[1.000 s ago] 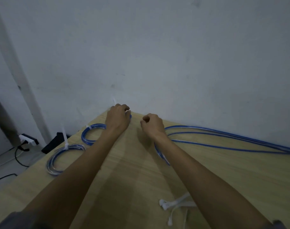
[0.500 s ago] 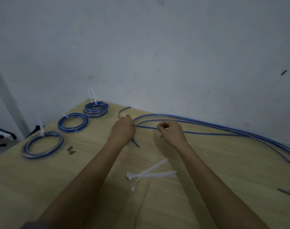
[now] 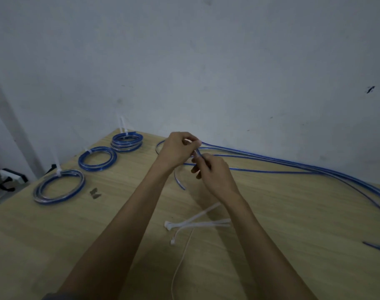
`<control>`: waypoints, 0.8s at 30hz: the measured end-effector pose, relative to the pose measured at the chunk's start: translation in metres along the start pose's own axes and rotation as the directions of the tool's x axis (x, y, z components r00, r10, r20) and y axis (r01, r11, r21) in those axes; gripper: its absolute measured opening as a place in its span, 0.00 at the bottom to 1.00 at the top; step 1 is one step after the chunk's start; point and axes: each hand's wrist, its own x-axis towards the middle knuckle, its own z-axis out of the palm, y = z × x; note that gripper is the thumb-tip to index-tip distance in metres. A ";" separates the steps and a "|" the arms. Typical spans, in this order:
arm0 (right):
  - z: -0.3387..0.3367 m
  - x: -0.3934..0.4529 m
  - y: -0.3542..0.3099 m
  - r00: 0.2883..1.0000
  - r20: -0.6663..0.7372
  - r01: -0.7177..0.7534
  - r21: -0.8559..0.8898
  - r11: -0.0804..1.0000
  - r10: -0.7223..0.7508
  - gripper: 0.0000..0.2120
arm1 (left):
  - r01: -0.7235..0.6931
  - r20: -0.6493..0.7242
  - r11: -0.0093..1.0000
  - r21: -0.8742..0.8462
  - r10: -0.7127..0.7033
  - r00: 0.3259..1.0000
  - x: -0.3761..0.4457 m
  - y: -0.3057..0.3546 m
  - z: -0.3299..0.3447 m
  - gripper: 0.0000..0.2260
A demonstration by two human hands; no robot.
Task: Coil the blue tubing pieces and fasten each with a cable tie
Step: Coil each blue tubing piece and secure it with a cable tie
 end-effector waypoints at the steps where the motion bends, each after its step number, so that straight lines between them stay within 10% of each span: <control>1: -0.006 -0.001 -0.002 1.000 -0.022 0.006 0.015 1.000 -0.006 0.17 | -0.032 0.007 0.999 0.000 0.032 0.999 -0.001 0.003 0.002 0.08; 11: -0.064 -0.010 0.003 0.967 -0.253 0.036 0.060 0.998 -0.019 0.18 | -0.213 0.190 0.955 0.206 0.175 0.966 -0.013 0.018 0.009 0.17; 19: -0.125 -0.002 0.012 0.761 -0.637 0.087 0.287 0.954 0.122 0.19 | -0.142 0.319 0.987 -0.070 0.157 0.935 -0.020 0.029 0.001 0.22; 24: -0.130 -0.006 0.046 0.839 -0.532 -0.069 0.112 0.991 0.119 0.16 | 0.009 0.349 0.936 -0.353 0.122 0.929 -0.021 0.041 -0.002 0.15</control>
